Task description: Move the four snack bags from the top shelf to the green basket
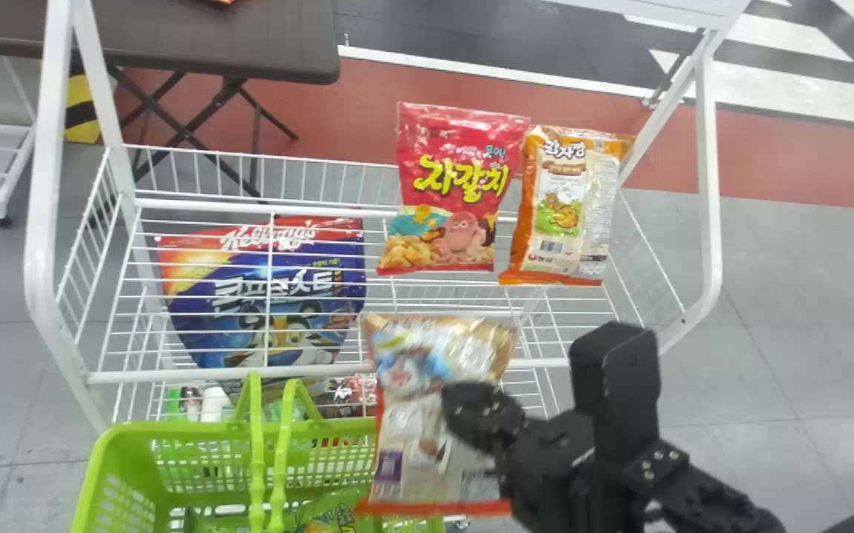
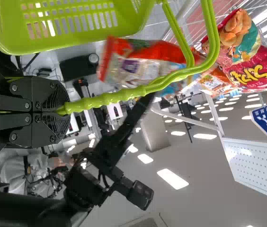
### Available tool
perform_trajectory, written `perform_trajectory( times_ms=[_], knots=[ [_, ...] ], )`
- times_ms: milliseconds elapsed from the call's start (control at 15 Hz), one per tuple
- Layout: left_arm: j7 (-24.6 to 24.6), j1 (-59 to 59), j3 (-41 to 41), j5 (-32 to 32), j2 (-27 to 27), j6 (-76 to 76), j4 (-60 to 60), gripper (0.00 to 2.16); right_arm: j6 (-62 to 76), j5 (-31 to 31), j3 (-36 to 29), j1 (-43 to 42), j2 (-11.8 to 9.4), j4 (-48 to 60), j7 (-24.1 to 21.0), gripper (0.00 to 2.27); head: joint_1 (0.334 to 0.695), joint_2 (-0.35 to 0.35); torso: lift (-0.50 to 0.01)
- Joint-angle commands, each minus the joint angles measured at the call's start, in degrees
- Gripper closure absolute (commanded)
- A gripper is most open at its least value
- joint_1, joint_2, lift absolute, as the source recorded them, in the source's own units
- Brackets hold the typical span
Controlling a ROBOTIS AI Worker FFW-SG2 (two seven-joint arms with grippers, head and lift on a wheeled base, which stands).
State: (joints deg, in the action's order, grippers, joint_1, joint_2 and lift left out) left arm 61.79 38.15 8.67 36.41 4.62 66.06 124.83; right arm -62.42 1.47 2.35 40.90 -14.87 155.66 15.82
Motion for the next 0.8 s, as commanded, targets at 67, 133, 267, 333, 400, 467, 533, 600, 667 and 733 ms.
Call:
perform_trajectory(
  times_ms=[67,133,267,333,400,467,533,600,667,733],
  knots=[
    [0.09,0.26,-0.49,-0.02,-0.05,-0.18,0.33,1.31,-5.22,0.64,3.01,2.16,0.19,0.7,1.76,2.11,0.695,-0.301,0.0],
    [0.09,0.35,-0.58,-0.02,-0.05,-0.18,0.33,1.31,-5.22,0.64,4.15,2.6,0.19,0.35,2.46,2.11,0.695,-0.294,0.0],
    [0.17,0.61,-0.76,-0.02,-0.05,-0.35,0.59,1.31,-5.04,0.55,6.61,2.69,0.28,-0.18,2.73,2.11,0.695,-0.261,0.0],
    [0.09,0.79,-0.93,-0.11,-0.05,-0.35,0.85,1.31,-4.86,0.55,7.76,2.69,0.36,-0.53,2.81,2.11,0.695,-0.245,0.0],
    [0.09,0.88,-1.2,-0.2,-0.05,-0.35,1.03,1.31,-3.63,0.55,9.08,2.6,0.54,-1.23,2.81,2.11,0.695,-0.228,0.0],
    [0.0,0.97,-1.55,-0.46,-0.05,-0.53,1.03,1.3,-3.28,0.46,10.13,2.25,0.72,-2.2,2.81,2.11,0.695,-0.213,0.0],
    [0.0,0.97,-1.55,-0.46,-0.05,-0.53,1.12,1.31,-3.28,0.11,11.27,2.16,0.72,-2.64,2.81,2.11,0.695,-0.178,0.0],
    [0.0,0.97,-1.55,-0.46,-0.05,-0.53,1.12,1.31,-3.46,0.11,12.06,2.08,0.63,-3.17,3.25,2.11,0.695,-0.16,0.0],
    [0.0,0.97,-1.55,-0.46,-0.05,-0.7,1.12,1.3,-3.46,0.11,12.59,2.16,0.54,-3.69,3.96,2.11,0.695,-0.145,0.0],
    [0.0,1.05,-1.55,-0.46,-0.05,-0.88,1.12,1.31,-3.63,-0.15,13.29,2.25,0.28,-3.96,4.48,2.11,0.695,-0.128,0.0]
  ],
)
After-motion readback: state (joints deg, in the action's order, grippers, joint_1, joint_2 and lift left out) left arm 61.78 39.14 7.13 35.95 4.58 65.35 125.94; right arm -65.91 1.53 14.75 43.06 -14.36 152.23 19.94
